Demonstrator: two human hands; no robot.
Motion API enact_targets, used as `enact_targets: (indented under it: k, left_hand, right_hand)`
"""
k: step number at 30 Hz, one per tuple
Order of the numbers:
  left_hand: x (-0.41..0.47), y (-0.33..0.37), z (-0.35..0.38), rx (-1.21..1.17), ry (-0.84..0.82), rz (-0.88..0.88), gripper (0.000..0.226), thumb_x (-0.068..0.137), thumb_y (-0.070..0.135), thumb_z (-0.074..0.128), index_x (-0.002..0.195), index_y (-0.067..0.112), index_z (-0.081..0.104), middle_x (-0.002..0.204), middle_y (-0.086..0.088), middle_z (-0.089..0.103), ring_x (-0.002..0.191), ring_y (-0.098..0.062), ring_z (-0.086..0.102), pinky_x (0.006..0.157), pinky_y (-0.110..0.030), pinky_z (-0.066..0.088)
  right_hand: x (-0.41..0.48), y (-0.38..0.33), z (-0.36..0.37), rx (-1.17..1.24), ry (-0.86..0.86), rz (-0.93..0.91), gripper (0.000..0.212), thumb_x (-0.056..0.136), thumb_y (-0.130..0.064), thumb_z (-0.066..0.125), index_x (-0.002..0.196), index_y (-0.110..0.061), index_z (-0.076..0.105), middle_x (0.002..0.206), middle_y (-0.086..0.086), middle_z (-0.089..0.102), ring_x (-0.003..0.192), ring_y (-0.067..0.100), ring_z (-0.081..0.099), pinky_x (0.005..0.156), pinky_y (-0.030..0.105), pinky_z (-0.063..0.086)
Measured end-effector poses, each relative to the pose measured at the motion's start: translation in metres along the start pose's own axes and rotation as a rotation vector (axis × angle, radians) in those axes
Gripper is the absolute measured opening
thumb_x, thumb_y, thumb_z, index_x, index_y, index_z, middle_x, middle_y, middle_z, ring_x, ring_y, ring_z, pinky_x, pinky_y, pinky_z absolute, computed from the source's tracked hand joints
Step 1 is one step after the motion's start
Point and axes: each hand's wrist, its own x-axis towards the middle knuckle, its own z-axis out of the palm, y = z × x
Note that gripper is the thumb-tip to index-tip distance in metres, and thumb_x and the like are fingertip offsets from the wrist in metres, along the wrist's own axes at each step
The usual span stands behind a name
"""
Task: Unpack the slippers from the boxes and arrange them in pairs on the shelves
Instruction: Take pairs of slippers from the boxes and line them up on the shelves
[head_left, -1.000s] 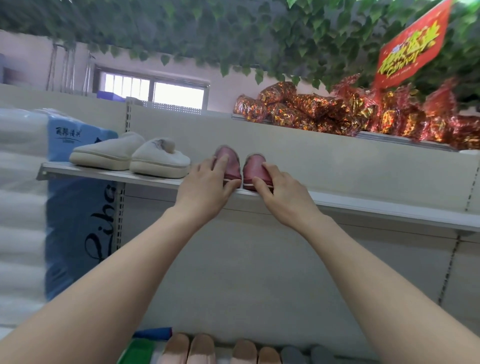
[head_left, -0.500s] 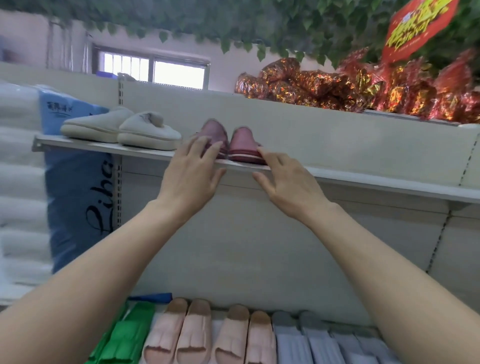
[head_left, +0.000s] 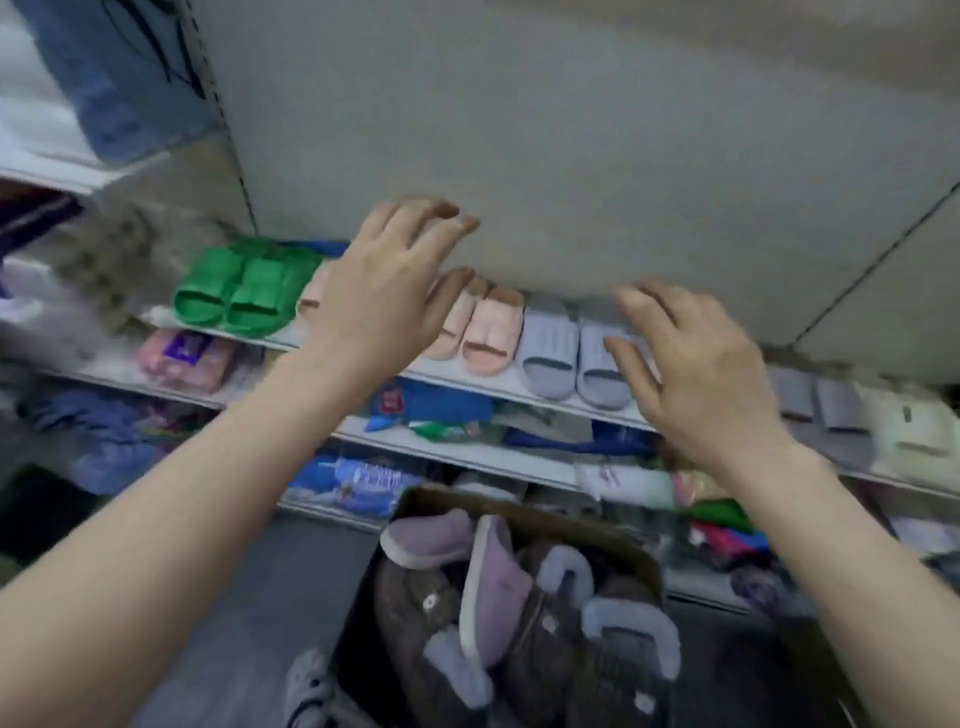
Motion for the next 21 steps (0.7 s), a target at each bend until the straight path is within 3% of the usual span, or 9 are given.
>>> enact_targets:
  k: [4, 8, 11, 14, 17, 19, 21]
  left_hand:
    - [-0.094, 0.030, 0.065, -0.120, -0.209, -0.117, 0.038, 0.093, 0.028, 0.053, 0.127, 0.011, 0.058, 0.124, -0.012, 0.057, 0.115, -0.033, 0.050, 0.100, -0.040, 0.038]
    - [-0.190, 0.051, 0.119, -0.209, -0.435, -0.249, 0.038, 0.090, 0.026, 0.054, 0.125, 0.011, 0.059, 0.122, -0.010, 0.057, 0.115, -0.031, 0.051, 0.101, -0.040, 0.040]
    - [-0.249, 0.054, 0.145, -0.221, -0.594, -0.361, 0.039, 0.089, 0.027, 0.053, 0.126, 0.015, 0.059, 0.126, -0.004, 0.056, 0.119, -0.027, 0.050, 0.097, -0.039, 0.045]
    - [-0.284, 0.046, 0.166, -0.186, -0.720, -0.416, 0.050, 0.084, 0.037, 0.040, 0.124, 0.014, 0.060, 0.124, -0.005, 0.058, 0.116, -0.029, 0.051, 0.090, -0.039, 0.049]
    - [-0.301, 0.026, 0.195, -0.136, -0.792, -0.418, 0.049, 0.082, 0.032, 0.046, 0.125, 0.011, 0.059, 0.125, -0.011, 0.058, 0.114, -0.035, 0.052, 0.087, -0.042, 0.051]
    - [-0.306, 0.011, 0.217, -0.100, -0.840, -0.414, 0.047, 0.083, 0.028, 0.053, 0.125, 0.008, 0.058, 0.127, -0.015, 0.057, 0.115, -0.039, 0.052, 0.089, -0.045, 0.050]
    - [-0.308, 0.000, 0.238, -0.065, -0.893, -0.399, 0.043, 0.083, 0.022, 0.062, 0.122, 0.006, 0.058, 0.127, -0.019, 0.057, 0.114, -0.041, 0.052, 0.090, -0.047, 0.047]
  right_hand:
    - [-0.117, -0.004, 0.053, 0.176, -0.191, 0.110, 0.041, 0.099, -0.031, 0.047, 0.131, -0.008, 0.059, 0.124, 0.015, 0.062, 0.111, 0.033, 0.056, 0.096, 0.040, 0.041]
    - [-0.219, -0.024, 0.112, 0.359, -0.508, 0.298, 0.044, 0.100, -0.035, 0.040, 0.134, -0.012, 0.057, 0.129, 0.008, 0.062, 0.117, 0.026, 0.058, 0.101, 0.035, 0.043]
    - [-0.270, -0.043, 0.156, 0.454, -0.747, 0.466, 0.044, 0.100, -0.027, 0.049, 0.143, -0.016, 0.047, 0.139, 0.006, 0.056, 0.122, 0.022, 0.056, 0.097, 0.031, 0.046]
    - [-0.287, -0.061, 0.203, 0.560, -0.907, 0.572, 0.056, 0.101, -0.024, 0.050, 0.152, -0.019, 0.029, 0.145, 0.006, 0.049, 0.122, 0.022, 0.054, 0.093, 0.031, 0.047]
    - [-0.277, -0.075, 0.249, 0.599, -0.956, 0.669, 0.062, 0.101, -0.025, 0.047, 0.155, -0.019, 0.017, 0.156, 0.006, 0.034, 0.137, 0.024, 0.040, 0.107, 0.036, 0.038]
    - [-0.269, -0.084, 0.277, 0.626, -0.975, 0.700, 0.062, 0.101, -0.027, 0.046, 0.155, -0.019, 0.017, 0.157, 0.006, 0.031, 0.142, 0.023, 0.034, 0.113, 0.038, 0.033]
    - [-0.265, -0.090, 0.296, 0.660, -1.007, 0.718, 0.059, 0.100, -0.029, 0.048, 0.153, -0.018, 0.025, 0.152, 0.008, 0.039, 0.138, 0.026, 0.038, 0.111, 0.040, 0.036]
